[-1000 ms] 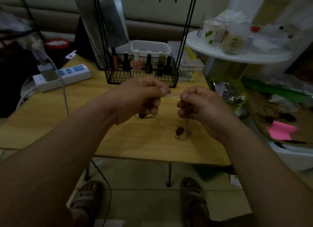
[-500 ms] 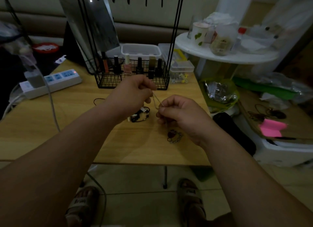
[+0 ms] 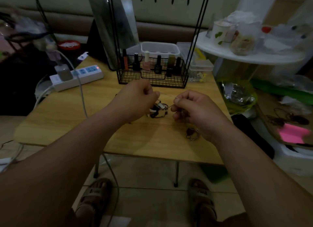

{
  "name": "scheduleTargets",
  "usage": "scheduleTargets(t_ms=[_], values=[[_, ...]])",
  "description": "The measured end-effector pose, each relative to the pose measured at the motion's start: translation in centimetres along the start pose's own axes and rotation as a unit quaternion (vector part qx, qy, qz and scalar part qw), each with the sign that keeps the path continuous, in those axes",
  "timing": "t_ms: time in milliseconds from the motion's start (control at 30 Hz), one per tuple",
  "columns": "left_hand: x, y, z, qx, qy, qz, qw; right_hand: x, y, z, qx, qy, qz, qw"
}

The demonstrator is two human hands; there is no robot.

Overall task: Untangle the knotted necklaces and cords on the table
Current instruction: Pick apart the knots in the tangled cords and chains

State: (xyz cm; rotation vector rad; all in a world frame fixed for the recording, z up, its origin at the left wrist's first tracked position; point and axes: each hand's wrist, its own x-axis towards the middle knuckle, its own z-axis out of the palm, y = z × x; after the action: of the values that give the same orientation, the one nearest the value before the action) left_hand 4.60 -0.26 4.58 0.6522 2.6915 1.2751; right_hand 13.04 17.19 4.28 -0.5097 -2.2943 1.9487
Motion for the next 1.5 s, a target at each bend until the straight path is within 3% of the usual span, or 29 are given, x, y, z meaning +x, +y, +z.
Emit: scheduleTargets(t_ms=[167,300,433,567,667,767,900,1067,1267,1367,1500], values=[[0.2,-1.0,-1.5,-0.188,-0.079,-0.065,0.977,1.1,0.0,0.8,-0.025,0.022,0.004,0.999],[0.3,-2.3,-2.4,-0.366,-0.136,-0.109,0.914,2.2,-0.7,2.0,-0.008,0.013,-0.009,1.0],[1.1,-3.2,-2.9,-0.451,-0.16,-0.13,0.868,3.2,-1.5,3.4,0.101,-0.031,0.019,0.994],[2.1,-3.5,-2.9,-0.562,-0.211,-0.155,0.785,3.8,-1.8,3.6,0.174,-0.072,0.068,0.98],[2.7,-3.3,-2.7,-0.595,-0.225,-0.15,0.757,3.7,-1.8,3.2,0.21,-0.064,0.086,0.972],[3.2,-2.9,-2.5,-0.582,-0.226,-0.14,0.769,3.3,-1.6,2.6,0.213,-0.063,0.087,0.971],[3.3,-2.3,-2.4,-0.506,-0.201,-0.09,0.834,2.2,-1.4,1.9,0.16,-0.058,0.077,0.982],[3.5,-1.5,-2.4,-0.459,-0.161,-0.059,0.872,0.0,-0.7,0.7,0.07,-0.124,0.086,0.986],[2.8,-0.6,-0.5,-0.211,-0.083,0.023,0.974,-0.7,-1.3,0.8,0.111,-0.125,0.033,0.985],[1.5,-0.2,0.2,-0.193,-0.043,0.042,0.979,-0.6,-1.7,0.8,0.107,-0.103,-0.003,0.989],[0.1,-0.3,0.2,-0.199,-0.087,0.025,0.976,-0.7,-1.8,0.5,0.021,-0.083,-0.058,0.995]])
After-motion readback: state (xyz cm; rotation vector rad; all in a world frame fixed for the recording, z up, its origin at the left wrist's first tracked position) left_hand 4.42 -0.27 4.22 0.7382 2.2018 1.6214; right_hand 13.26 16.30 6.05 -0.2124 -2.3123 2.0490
